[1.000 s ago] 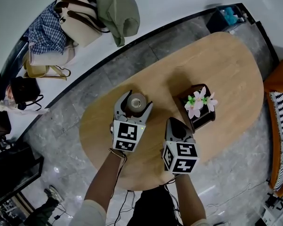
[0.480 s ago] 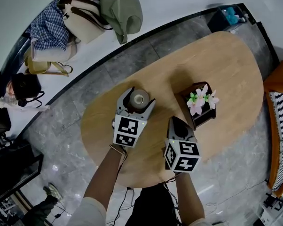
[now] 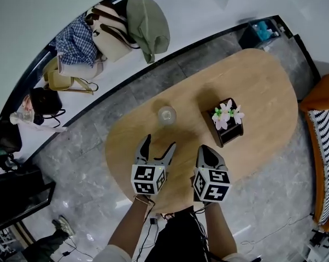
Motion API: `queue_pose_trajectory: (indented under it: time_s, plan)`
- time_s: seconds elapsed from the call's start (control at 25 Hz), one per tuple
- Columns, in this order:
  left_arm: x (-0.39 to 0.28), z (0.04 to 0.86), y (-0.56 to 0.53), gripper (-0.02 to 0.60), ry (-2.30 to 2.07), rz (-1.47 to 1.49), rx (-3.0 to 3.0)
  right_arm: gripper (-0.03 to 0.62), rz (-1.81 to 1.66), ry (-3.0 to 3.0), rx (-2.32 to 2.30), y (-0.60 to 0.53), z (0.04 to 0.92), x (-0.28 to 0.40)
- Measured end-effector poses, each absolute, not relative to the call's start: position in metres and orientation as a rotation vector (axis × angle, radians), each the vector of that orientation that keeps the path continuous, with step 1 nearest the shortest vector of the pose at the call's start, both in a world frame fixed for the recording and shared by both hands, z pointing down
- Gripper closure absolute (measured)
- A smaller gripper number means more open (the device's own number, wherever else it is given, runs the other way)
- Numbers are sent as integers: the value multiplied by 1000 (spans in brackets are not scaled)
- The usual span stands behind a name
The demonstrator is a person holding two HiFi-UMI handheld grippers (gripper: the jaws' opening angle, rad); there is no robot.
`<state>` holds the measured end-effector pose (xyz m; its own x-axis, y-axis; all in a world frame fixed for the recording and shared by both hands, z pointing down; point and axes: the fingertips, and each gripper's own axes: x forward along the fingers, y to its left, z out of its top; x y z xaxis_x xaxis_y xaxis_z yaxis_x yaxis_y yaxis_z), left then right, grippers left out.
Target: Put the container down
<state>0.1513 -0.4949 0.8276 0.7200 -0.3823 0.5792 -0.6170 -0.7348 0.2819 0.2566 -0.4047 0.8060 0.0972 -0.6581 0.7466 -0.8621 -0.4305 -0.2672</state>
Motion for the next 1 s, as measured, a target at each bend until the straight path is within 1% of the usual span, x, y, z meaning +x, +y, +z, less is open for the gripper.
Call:
queue_pose_trajectory:
  time_s: [0.32, 0.72, 0.76, 0.92, 1.0]
  plan:
    - [104, 731, -435, 202, -796, 561, 2421, 571, 1186, -1553, 2147, -367, 745, 237]
    - [60, 611, -392, 212, -854, 566, 2475, 571, 1150, -1586, 2237, -299, 640, 213]
    - [56, 601, -386, 223, -863, 559, 2477, 571, 1137, -1593, 2240, -292, 630, 210]
    - [39, 564, -351, 319, -857, 504, 2470, 571, 1105, -1602, 2247, -259, 595, 198]
    - [30, 550, -333, 339, -850, 492, 2482, 571, 1096, -1603, 2261, -243, 580, 194]
